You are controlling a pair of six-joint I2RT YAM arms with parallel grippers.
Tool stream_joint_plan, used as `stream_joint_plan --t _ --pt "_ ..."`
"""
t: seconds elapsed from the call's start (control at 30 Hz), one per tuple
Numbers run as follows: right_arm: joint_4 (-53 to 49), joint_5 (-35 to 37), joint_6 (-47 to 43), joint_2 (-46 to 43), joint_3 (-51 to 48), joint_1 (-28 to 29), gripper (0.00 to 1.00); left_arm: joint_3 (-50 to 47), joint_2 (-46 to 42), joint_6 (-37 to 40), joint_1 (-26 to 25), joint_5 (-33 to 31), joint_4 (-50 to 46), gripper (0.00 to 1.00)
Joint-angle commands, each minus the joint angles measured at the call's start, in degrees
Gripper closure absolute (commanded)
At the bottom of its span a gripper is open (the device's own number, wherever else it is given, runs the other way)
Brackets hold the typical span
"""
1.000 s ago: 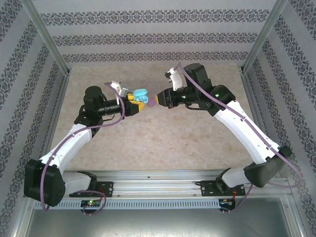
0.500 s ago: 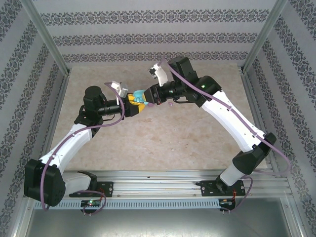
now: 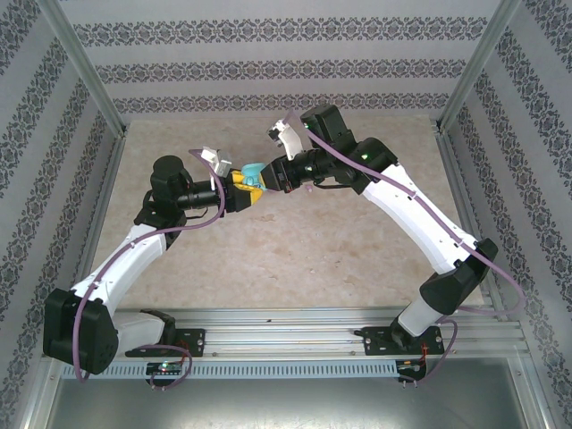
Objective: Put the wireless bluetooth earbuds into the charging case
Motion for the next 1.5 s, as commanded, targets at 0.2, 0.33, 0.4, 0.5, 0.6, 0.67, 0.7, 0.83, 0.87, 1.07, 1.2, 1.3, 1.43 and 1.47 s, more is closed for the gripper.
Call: stream_joint_plan --t 0.2,0.33,0.4,0.5,0.6,0.67,0.7,0.83,0.87,1.07,1.2,1.3,1.43,1.47 --pt "0.3 -0.6 -1.0 1.5 -2.0 0.5 0.82 1.3 -1.6 -0.9 -0.6 1.8 2.4 0.78" --pt "0.6 -0.8 -0.7 1.4 -2.8 0.5 0.82 1.6 -1.3 -1.1 -0.6 1.9 2.6 0.78" --pt "0.2 -0.7 -0.8 1.4 -3.0 0.5 0.79 1.8 -1.2 -1.0 -0.6 2.0 2.5 0.78" --pt "-0.2 0.3 -0.9 1.5 -3.0 0.5 0.71 2.0 -1.1 -1.1 -0.6 2.0 2.4 0.78" --pt "-0.9 1.3 -0.8 1.6 -2.2 0.5 0.69 2.2 -1.1 -1.2 -0.6 2.1 2.3 0.78" --pt "-1.3 1.5 -0.7 1.8 -1.5 0.5 0.67 2.3 -1.1 -1.3 -0.6 2.1 2.2 0.78" --pt "-1.5 1.7 -0.7 1.9 -1.2 0.5 0.66 2.3 -1.1 -1.2 -0.6 2.1 2.2 0.78" --pt "-2.5 2.4 -0.5 2.5 0.5 0.5 0.62 2.5 -1.0 -1.2 -0.6 2.0 2.0 0.78" --pt "-2.7 2.5 -0.4 2.6 1.0 0.5 0.61 2.5 -1.0 -1.2 -0.6 2.1 2.0 0.78" --pt "-3.2 3.5 0.2 2.4 3.0 0.5 0.57 2.2 -1.2 -1.4 -0.6 2.0 2.0 0.77" --pt "-3.2 3.3 0.8 1.9 3.6 0.5 0.53 1.9 -1.4 -1.4 -0.6 1.9 2.0 0.77" --pt "-3.0 3.0 1.3 1.3 3.8 0.5 0.52 1.8 -1.4 -1.4 -0.6 1.8 2.2 0.76" --pt "-1.9 1.3 3.2 -0.4 3.6 -0.4 0.52 1.7 -1.5 -1.3 -0.6 1.8 2.0 0.76" --pt "-1.3 0.8 4.0 -1.0 3.3 -0.8 0.53 1.8 -1.5 -1.2 -0.6 1.7 2.0 0.76"
